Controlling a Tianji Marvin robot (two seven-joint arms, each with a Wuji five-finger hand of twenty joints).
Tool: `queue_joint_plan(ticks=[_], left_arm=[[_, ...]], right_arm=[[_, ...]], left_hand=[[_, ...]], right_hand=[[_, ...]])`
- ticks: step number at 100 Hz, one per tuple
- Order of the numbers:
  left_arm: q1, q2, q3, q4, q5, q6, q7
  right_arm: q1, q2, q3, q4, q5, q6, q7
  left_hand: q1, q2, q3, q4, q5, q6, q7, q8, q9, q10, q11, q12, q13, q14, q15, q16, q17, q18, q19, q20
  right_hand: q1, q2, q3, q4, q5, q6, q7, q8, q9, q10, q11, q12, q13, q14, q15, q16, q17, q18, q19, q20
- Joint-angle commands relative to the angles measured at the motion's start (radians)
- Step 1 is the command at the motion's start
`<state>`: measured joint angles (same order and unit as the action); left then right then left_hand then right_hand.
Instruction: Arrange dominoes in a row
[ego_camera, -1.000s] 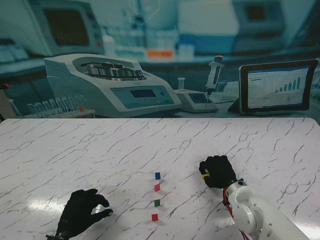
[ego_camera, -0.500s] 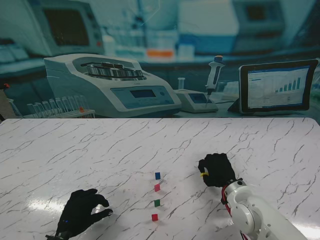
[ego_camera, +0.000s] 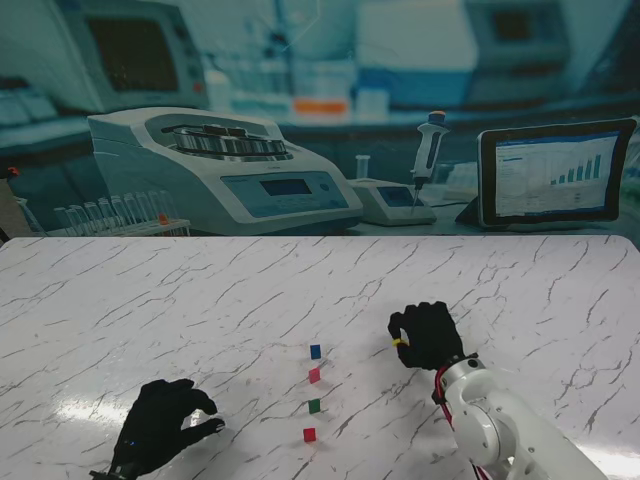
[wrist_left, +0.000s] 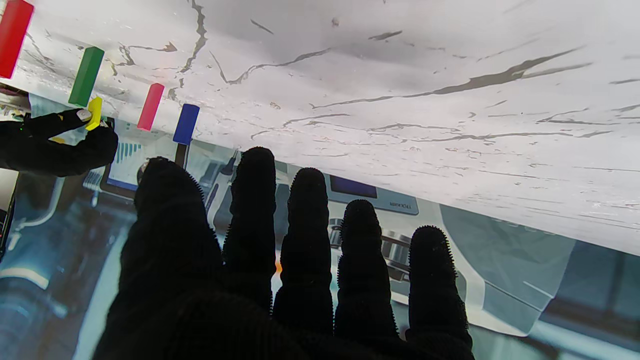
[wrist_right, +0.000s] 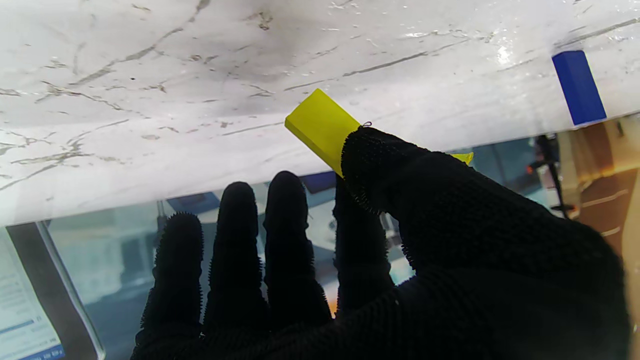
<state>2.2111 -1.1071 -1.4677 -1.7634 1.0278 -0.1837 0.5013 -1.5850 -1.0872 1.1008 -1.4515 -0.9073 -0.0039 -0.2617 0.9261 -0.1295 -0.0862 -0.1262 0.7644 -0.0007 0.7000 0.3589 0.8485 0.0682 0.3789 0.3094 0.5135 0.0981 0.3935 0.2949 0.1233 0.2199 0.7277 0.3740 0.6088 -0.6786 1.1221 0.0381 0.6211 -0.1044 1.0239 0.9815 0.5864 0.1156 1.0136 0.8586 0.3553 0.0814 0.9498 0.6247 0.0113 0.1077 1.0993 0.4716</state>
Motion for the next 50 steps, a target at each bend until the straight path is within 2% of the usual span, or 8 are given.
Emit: queue_joint_plan(ticks=[1, 9, 16, 50], left_arm=[[0.01, -0.004, 0.0, -0.003, -0.001, -0.022, -0.009], [0.013, -0.004, -0.002, -0.005, 0.001, -0.023, -0.013], [0.015, -0.003, -0.004, -0.008, 0.001, -0.025, -0.017], [0.028, -0.002, -0.013, -0.019, 0.008, -0.03, -0.026]], right_arm=[[0.002, -0.014, -0.015, -0.01, 0.002, 0.003, -0.01], [0.012, -0.018, -0.032, -0.007, 0.007, 0.011, -0.027], [0.022, -0.021, -0.05, -0.003, 0.01, 0.019, -0.039], [0.09, -0.041, -0.155, 0.022, 0.037, 0.07, -0.083]], left_hand=[[0.016, -0.003, -0.019, -0.029, 0.008, -0.026, 0.013, -0.003, 0.017, -0.023, 0.017, 0.017, 0.009, -0.03, 0.01, 0.018, -0.006, -0.014, 0.032, 0.015], [0.016, -0.003, -0.019, -0.029, 0.008, -0.027, 0.014, -0.002, 0.017, -0.023, 0.017, 0.017, 0.009, -0.032, 0.01, 0.018, -0.006, -0.014, 0.032, 0.016], [0.017, -0.005, -0.019, -0.029, 0.008, -0.027, 0.014, -0.003, 0.018, -0.022, 0.018, 0.017, 0.009, -0.03, 0.01, 0.018, -0.006, -0.014, 0.032, 0.016], [0.016, -0.004, -0.019, -0.029, 0.008, -0.028, 0.014, -0.003, 0.018, -0.023, 0.017, 0.017, 0.009, -0.033, 0.009, 0.018, -0.006, -0.015, 0.031, 0.015]], right_hand=[[-0.006, 0.001, 0.017, 0.05, 0.027, -0.009, 0.006, 0.029, 0.061, -0.029, 0.049, 0.035, 0.051, -0.033, 0.053, 0.031, 0.004, 0.032, 0.037, 0.016], [0.0, 0.013, 0.008, 0.059, 0.016, -0.012, 0.012, 0.033, 0.156, -0.068, 0.078, 0.034, 0.126, -0.065, 0.076, 0.047, 0.011, 0.027, 0.051, 0.01], [-0.004, 0.021, 0.003, 0.067, 0.006, -0.003, 0.022, 0.03, 0.211, -0.096, 0.058, -0.002, 0.16, -0.082, 0.07, 0.048, 0.009, 0.026, 0.056, 0.001], [-0.01, 0.038, 0.011, 0.075, -0.043, 0.059, 0.115, -0.043, 0.359, -0.175, -0.003, -0.199, 0.264, -0.118, 0.028, 0.017, 0.021, 0.006, 0.097, -0.025]])
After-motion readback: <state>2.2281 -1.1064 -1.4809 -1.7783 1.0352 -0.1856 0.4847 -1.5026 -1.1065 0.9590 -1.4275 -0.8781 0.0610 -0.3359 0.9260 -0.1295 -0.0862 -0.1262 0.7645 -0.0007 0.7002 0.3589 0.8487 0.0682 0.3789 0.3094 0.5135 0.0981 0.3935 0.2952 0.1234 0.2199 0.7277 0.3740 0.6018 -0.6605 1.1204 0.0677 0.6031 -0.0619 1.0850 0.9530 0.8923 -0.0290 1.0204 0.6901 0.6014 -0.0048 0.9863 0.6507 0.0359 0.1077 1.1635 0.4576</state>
